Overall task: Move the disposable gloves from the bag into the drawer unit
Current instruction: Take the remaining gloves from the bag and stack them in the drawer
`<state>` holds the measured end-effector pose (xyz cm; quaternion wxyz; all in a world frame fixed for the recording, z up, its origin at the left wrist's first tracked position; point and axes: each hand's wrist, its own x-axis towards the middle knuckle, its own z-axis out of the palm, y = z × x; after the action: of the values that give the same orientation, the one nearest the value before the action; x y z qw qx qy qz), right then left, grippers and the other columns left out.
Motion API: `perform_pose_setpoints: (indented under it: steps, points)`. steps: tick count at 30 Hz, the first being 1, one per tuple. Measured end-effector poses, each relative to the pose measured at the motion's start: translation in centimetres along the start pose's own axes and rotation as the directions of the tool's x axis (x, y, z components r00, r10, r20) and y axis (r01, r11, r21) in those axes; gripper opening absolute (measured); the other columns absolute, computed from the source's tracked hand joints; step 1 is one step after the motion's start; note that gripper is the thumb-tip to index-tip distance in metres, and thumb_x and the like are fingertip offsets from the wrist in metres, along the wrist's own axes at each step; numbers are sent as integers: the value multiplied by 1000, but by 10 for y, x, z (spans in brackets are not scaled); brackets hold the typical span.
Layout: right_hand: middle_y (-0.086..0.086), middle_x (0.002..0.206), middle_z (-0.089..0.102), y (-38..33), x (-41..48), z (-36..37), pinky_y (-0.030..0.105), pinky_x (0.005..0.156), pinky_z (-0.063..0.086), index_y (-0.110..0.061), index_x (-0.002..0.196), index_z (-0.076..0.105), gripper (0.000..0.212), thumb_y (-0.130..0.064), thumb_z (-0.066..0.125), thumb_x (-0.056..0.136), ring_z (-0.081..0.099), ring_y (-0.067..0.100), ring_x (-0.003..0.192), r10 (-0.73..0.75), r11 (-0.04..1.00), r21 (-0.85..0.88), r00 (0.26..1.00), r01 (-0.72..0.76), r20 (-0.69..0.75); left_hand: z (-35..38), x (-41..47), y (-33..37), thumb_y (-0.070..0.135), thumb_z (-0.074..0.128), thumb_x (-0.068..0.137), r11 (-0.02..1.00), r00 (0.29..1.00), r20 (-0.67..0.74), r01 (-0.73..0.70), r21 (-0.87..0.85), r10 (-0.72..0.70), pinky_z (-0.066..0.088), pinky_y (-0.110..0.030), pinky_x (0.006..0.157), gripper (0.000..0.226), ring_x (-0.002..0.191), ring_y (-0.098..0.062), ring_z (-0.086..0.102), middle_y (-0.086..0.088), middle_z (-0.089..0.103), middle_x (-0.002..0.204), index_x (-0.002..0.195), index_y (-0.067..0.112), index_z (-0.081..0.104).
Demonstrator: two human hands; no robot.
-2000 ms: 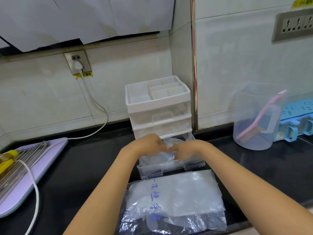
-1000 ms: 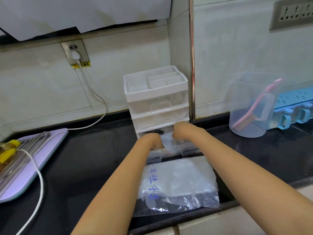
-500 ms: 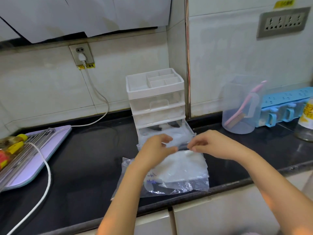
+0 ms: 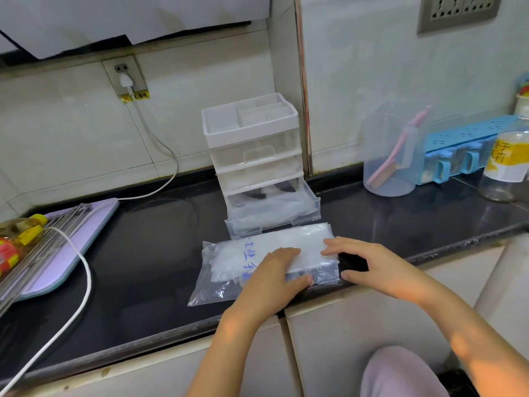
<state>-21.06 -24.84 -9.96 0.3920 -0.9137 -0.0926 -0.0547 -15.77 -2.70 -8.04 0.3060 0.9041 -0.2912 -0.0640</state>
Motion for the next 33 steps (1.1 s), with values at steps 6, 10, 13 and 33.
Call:
perform_pose_setpoints:
  steps: [6,10,13,33]
  points:
    - [-37,138,35,3,-10,20,-4,100,16,-50,119,55,61,-4,71,82,21,-21,131,-27,998,58,994,33,-108,7,-5,0,40,61,90,1000,1000,23,-21,21,21,20,-24,115,64,134,-6,31,11,37,146,145,24,34]
    - [-38,137,34,1,-11,25,-5,100,13,-49,116,58,54,-7,68,85,20,-21,131,-54,998,22,989,57,-137,7,-5,0,41,63,88,999,1000,14,-26,33,25,22,-25,115,65,133,-6,33,11,38,145,145,24,35]
    - [-35,131,43,0,-10,31,-1,102,19,-48,107,64,40,-15,70,85,29,-19,127,-59,998,19,974,65,-219,7,-5,-1,41,66,86,999,1000,11,-18,36,18,27,-21,109,63,128,-6,37,11,42,141,141,25,39]
    - [-13,103,69,-47,32,-33,27,96,46,-21,93,67,16,-10,57,93,61,4,106,-117,935,237,859,265,-498,9,0,0,36,56,93,999,999,-36,-5,36,6,30,-17,100,58,126,-6,39,13,36,143,145,30,31]
